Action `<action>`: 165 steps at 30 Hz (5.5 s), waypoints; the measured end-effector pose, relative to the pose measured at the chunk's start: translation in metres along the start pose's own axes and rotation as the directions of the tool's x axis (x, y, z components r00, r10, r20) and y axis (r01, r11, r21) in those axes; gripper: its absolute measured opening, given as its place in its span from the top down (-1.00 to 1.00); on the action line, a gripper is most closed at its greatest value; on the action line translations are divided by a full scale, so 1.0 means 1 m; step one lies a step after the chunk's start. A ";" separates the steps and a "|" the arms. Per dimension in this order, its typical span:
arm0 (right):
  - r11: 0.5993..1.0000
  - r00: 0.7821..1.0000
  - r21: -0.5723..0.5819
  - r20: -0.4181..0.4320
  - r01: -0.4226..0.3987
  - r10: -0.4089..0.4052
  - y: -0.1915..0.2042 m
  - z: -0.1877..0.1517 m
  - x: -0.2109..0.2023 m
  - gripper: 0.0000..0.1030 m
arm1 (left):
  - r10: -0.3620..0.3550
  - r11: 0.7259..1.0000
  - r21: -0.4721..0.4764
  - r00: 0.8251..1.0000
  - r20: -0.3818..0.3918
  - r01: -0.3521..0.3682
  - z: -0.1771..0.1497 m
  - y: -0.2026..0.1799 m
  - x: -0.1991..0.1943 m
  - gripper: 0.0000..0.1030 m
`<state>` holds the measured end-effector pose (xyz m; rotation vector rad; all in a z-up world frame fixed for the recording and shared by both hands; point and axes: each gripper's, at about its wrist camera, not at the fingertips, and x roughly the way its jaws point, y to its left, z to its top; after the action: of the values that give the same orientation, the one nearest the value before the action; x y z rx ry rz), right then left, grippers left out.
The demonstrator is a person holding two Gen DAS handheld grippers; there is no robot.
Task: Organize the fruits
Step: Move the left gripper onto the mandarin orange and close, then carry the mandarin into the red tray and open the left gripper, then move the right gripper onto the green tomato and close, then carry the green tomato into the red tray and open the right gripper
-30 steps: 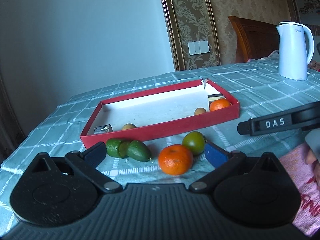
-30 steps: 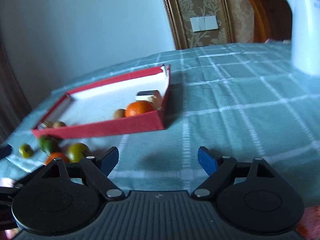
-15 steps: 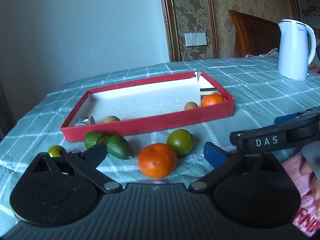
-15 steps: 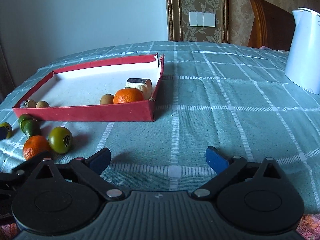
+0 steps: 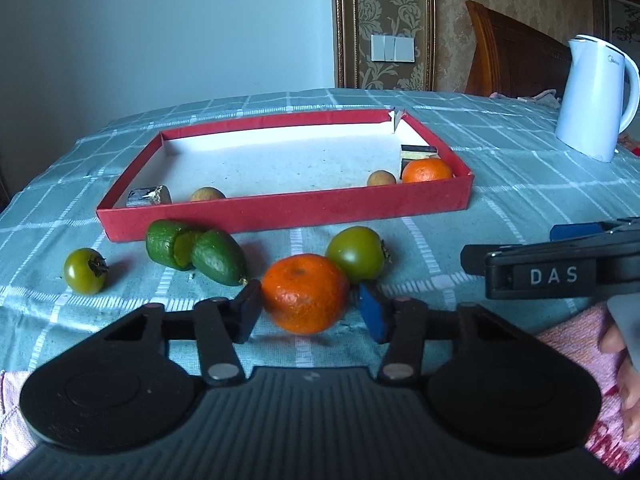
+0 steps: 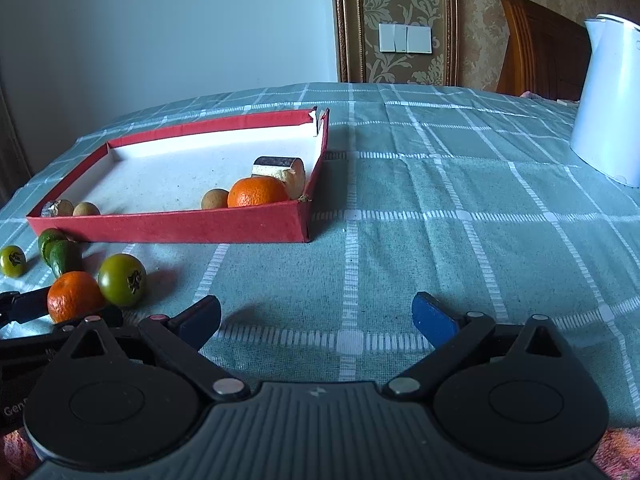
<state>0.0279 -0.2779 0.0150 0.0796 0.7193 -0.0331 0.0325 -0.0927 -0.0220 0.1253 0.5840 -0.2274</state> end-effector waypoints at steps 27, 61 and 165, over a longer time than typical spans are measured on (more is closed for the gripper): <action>0.998 0.999 -0.042 -0.018 0.036 -0.036 0.009 0.001 0.003 -0.99 | 0.019 0.999 -0.041 0.993 0.116 -0.014 0.032 0.013 -0.023 0.19; 0.999 0.999 -0.040 -0.016 0.034 -0.034 0.009 0.001 0.003 -1.00 | 0.138 0.989 -0.081 0.980 0.144 -0.127 0.060 0.070 -0.012 -0.89; 0.983 0.991 -0.148 0.054 -0.113 0.122 0.062 0.085 0.055 0.32 | 0.073 0.990 -0.114 0.996 -0.050 -0.078 -0.027 0.117 -0.020 -1.00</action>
<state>0.1281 -0.2237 0.0464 -0.0180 0.6512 0.1288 0.0312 0.0283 -0.0268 0.0404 0.6350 -0.1175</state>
